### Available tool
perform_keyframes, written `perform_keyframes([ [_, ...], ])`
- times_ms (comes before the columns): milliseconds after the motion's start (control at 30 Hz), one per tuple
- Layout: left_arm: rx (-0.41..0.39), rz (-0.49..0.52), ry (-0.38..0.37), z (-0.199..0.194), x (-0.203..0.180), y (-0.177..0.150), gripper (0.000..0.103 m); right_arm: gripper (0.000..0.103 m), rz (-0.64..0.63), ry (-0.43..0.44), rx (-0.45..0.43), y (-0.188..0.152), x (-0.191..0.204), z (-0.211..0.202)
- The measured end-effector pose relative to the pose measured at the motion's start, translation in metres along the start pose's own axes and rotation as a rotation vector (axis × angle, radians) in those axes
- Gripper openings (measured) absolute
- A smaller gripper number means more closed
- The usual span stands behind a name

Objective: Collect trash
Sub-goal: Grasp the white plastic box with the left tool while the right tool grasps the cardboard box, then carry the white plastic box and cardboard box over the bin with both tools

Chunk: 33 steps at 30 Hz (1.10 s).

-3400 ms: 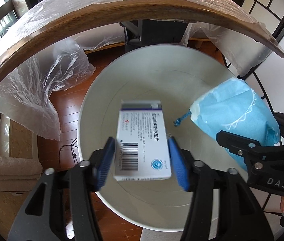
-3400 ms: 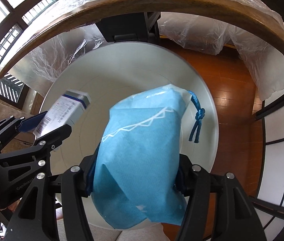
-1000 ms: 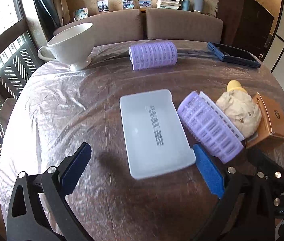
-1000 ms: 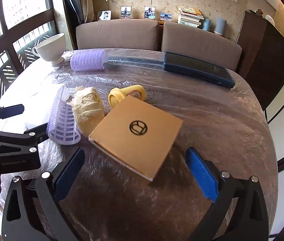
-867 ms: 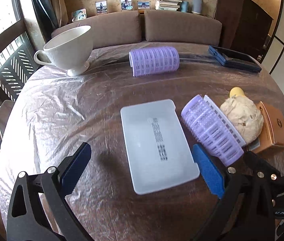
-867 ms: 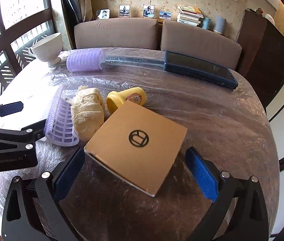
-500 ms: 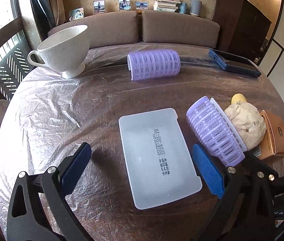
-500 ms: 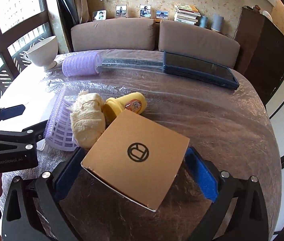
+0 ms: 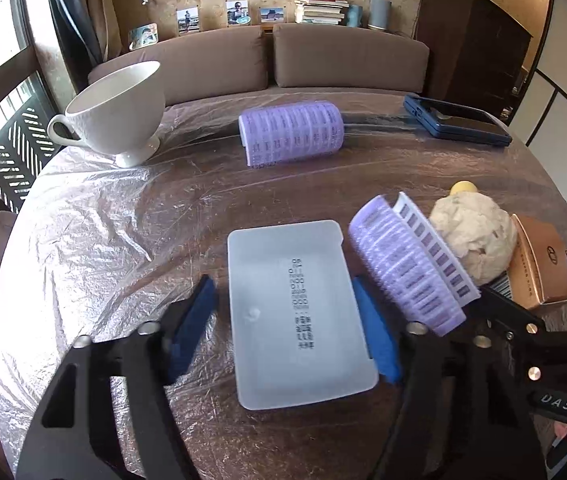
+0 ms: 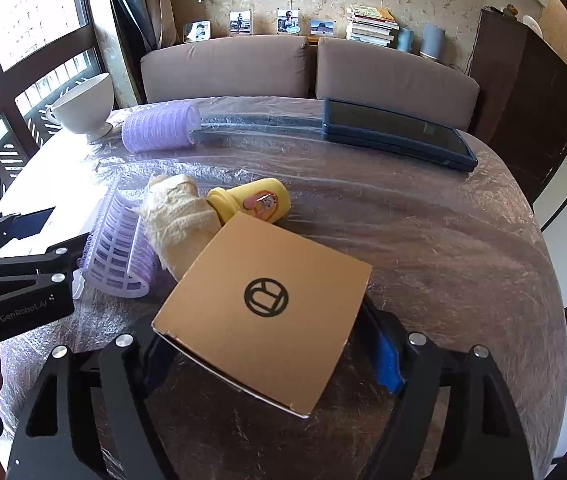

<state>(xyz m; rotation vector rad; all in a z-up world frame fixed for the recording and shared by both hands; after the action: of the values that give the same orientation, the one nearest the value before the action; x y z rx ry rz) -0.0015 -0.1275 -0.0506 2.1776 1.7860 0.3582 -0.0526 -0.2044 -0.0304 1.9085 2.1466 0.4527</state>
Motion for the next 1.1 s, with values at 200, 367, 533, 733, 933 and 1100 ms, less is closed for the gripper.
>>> perform_keyframes([
  [200, -0.007, -0.041, -0.030, -0.005, 0.003, -0.004, 0.056, 0.077, 0.032, 0.028, -0.007, -0.005, -0.005, -0.006],
  [367, -0.020, -0.072, -0.043, -0.015, 0.007, -0.011, 0.056, 0.077, 0.044, 0.044, -0.008, -0.009, -0.006, -0.014],
  [533, -0.028, -0.074, -0.043, -0.025, 0.001, -0.021, 0.056, 0.077, 0.043, 0.069, -0.007, -0.018, -0.002, -0.022],
  [733, -0.033, -0.092, -0.042, -0.035, -0.003, -0.034, 0.056, 0.077, 0.028, 0.087, -0.006, -0.030, 0.004, -0.032],
  [933, -0.039, -0.097, -0.043, -0.045, -0.010, -0.049, 0.056, 0.077, 0.023, 0.107, -0.008, -0.045, 0.007, -0.044],
  [1100, -0.045, -0.101, -0.047, -0.055, -0.016, -0.061, 0.056, 0.077, 0.016, 0.111, -0.007, -0.058, 0.010, -0.052],
])
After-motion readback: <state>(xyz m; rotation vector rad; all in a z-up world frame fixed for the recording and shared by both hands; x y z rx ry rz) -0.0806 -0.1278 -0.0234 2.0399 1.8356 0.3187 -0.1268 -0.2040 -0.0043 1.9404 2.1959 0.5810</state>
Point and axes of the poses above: each gripper's, at about its wrist camera, not at the fingertips, and z roughly the way its jaws point, x to its left, y to its top, the point moved 8 cm from there along z, roughly the way its jaws point, and after that the axes turned 12 degrees about x, right-handed, at the moved point
